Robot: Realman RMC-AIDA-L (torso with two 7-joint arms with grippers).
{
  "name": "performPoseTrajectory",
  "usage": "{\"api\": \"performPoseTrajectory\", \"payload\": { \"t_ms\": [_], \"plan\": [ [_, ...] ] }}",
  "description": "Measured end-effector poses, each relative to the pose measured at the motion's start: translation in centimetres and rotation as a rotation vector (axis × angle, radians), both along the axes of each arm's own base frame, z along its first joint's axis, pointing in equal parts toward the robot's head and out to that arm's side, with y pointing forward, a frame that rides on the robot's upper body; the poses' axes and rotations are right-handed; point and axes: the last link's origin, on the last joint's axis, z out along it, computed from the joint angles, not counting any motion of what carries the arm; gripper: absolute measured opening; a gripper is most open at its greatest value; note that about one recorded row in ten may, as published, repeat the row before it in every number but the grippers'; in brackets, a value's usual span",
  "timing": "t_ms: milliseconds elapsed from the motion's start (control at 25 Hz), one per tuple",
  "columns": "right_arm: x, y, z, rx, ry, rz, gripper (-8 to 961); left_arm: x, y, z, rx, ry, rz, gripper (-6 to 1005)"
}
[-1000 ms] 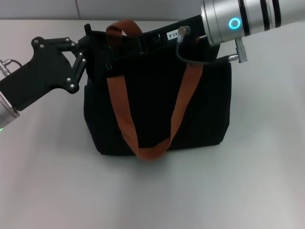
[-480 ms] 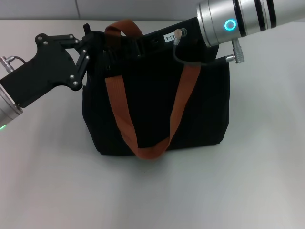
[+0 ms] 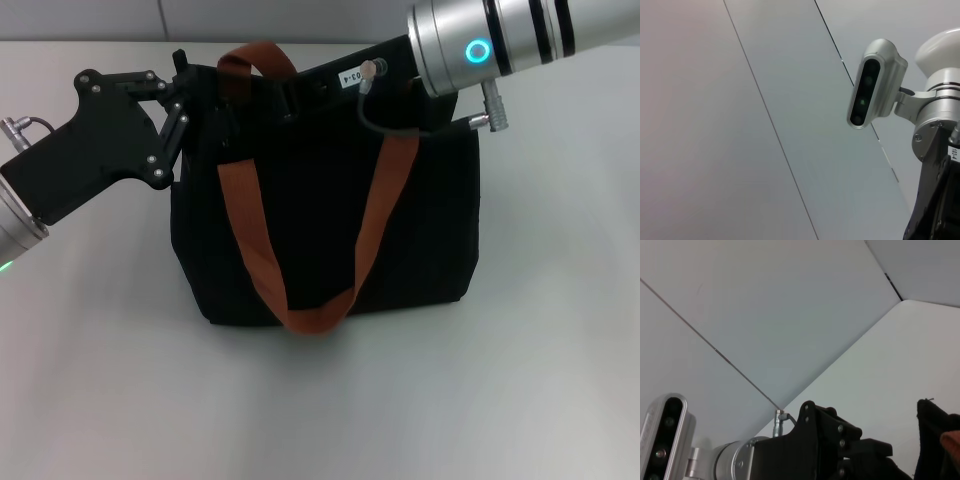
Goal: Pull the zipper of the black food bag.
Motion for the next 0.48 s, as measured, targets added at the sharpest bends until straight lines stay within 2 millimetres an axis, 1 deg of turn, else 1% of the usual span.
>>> {"api": "performPoseTrajectory", "payload": {
  "t_ms": [80,120,480],
  "plan": [
    [0.02,0.06,0.0,0.002,-0.001,-0.007,314,0.01,0.0,0.0,0.0,0.0,0.0,52],
    [0.03,0.08,0.0,0.003,-0.001,-0.01,259,0.01,-0.01,0.0,0.0,-0.001,-0.001,52],
    [-0.05,-0.04,-0.23,-0.01,-0.01,-0.023,260,0.07,-0.02,0.03,0.0,-0.003,-0.005,54]
  ]
}}
